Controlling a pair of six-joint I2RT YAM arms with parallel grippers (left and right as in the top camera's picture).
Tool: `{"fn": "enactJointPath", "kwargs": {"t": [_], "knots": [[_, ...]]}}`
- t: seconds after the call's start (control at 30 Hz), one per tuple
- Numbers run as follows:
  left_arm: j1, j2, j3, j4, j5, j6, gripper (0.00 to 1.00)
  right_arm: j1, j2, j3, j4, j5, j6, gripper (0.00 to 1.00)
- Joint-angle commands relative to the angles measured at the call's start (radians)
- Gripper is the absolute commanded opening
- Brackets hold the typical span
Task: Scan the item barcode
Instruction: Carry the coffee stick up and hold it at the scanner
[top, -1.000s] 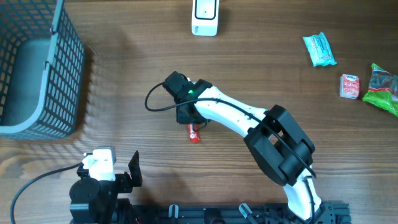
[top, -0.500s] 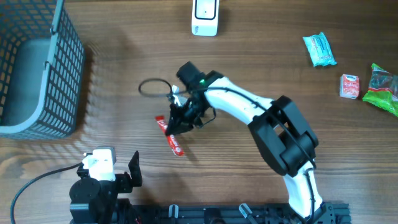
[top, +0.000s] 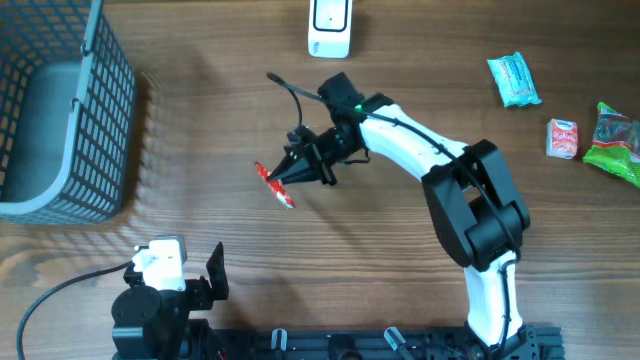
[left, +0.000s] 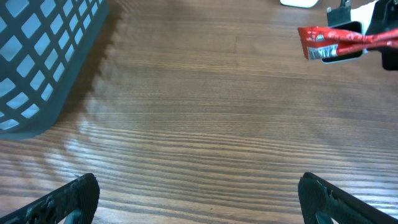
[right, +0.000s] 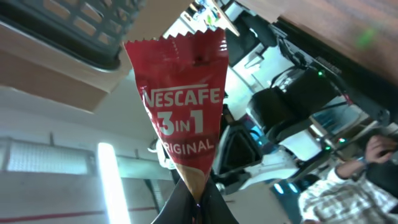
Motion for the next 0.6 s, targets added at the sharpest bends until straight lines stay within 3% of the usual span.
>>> {"fn": "enactJointPath", "kwargs": {"t": [0.0, 0.23, 0.57], "knots": [[-0.005, -0.004, -0.006, 0.003, -0.010, -0.010, 1.00, -0.015, 0.008, -0.003, 0.019, -0.064, 0.114, 0.05], [-0.005, -0.004, -0.006, 0.003, -0.010, -0.010, 1.00, -0.015, 0.008, -0.003, 0.020, -0.064, 0.298, 0.04], [-0.005, -0.004, -0.006, 0.003, -0.010, -0.010, 1.00, -0.018, 0.008, -0.003, 0.018, -0.062, 0.351, 0.04]]}}
